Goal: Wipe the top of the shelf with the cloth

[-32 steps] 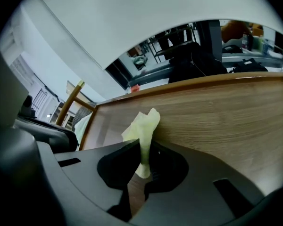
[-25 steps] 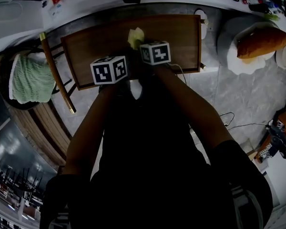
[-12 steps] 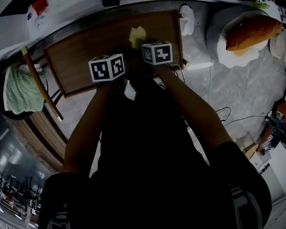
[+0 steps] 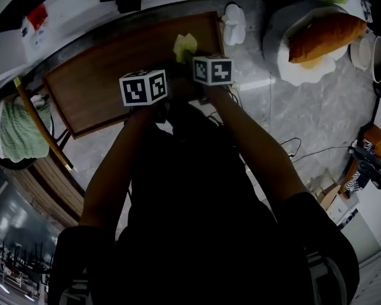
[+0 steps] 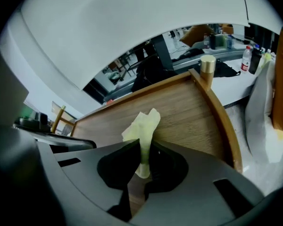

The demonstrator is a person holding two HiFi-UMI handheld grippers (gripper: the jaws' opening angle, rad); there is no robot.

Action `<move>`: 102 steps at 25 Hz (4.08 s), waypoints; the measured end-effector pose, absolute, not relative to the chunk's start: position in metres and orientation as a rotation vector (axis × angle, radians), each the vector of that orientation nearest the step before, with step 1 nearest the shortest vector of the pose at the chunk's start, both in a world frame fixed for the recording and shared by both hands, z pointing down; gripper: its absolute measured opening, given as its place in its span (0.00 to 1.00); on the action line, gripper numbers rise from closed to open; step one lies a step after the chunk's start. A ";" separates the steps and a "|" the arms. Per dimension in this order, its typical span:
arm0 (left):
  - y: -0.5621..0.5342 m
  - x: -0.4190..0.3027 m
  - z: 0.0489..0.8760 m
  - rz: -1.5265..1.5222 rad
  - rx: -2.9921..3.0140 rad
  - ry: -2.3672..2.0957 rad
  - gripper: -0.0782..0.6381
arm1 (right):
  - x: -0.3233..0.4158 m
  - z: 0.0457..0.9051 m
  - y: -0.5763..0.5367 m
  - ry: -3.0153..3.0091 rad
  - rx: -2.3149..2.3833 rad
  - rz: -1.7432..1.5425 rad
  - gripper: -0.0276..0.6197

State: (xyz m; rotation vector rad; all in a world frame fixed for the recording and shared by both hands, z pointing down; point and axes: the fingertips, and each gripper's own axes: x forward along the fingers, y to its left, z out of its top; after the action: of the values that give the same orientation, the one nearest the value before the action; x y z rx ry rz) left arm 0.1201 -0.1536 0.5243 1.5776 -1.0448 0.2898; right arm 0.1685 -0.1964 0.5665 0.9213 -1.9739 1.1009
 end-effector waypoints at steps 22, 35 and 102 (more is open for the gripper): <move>-0.159 0.092 0.524 0.161 1.585 -1.048 0.12 | 0.255 0.556 -0.226 -1.741 1.375 1.163 0.11; -0.107 -0.048 0.495 0.020 1.414 -1.217 0.12 | 0.080 0.508 -0.158 -1.962 1.048 1.103 0.11; -0.028 -0.059 0.553 0.435 1.299 -1.369 0.12 | -0.029 0.578 -0.063 -2.057 0.504 0.996 0.11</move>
State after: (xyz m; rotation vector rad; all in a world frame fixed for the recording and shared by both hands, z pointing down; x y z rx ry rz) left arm -0.0592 -0.0284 0.5527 1.2992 -1.3694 0.4355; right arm -0.0290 -0.0626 0.5778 0.5043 -2.0567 0.9963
